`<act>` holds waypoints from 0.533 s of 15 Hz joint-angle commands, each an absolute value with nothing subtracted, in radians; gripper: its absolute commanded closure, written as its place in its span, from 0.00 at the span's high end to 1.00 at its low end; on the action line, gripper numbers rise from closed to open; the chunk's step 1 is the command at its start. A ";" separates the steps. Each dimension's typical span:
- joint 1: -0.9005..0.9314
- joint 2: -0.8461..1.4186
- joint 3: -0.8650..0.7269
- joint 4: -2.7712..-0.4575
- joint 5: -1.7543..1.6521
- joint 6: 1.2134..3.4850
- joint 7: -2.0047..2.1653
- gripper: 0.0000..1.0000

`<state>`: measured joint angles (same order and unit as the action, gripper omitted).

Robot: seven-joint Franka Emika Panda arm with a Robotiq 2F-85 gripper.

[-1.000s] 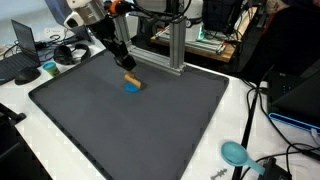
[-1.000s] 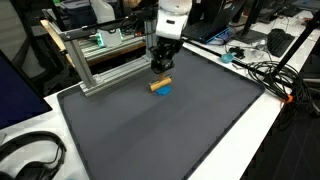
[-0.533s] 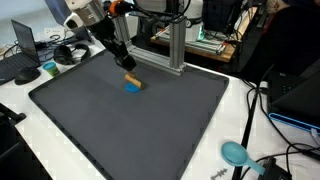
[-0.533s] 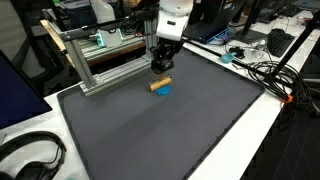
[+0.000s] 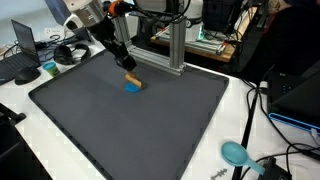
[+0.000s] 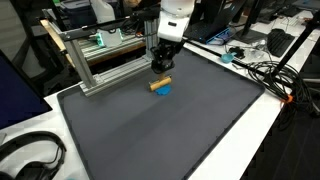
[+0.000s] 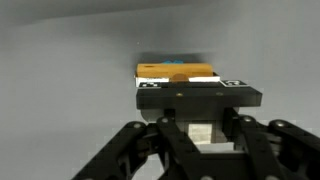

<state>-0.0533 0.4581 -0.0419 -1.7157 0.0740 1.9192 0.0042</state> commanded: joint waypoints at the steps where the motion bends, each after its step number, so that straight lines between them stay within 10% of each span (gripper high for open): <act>1: -0.049 0.540 -0.015 -1.742 0.118 1.882 0.022 0.22; 8: -0.049 0.552 -0.014 -1.720 0.119 1.857 0.029 0.22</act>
<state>-0.0526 0.4736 -0.0415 -1.6926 0.0740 1.8935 0.0113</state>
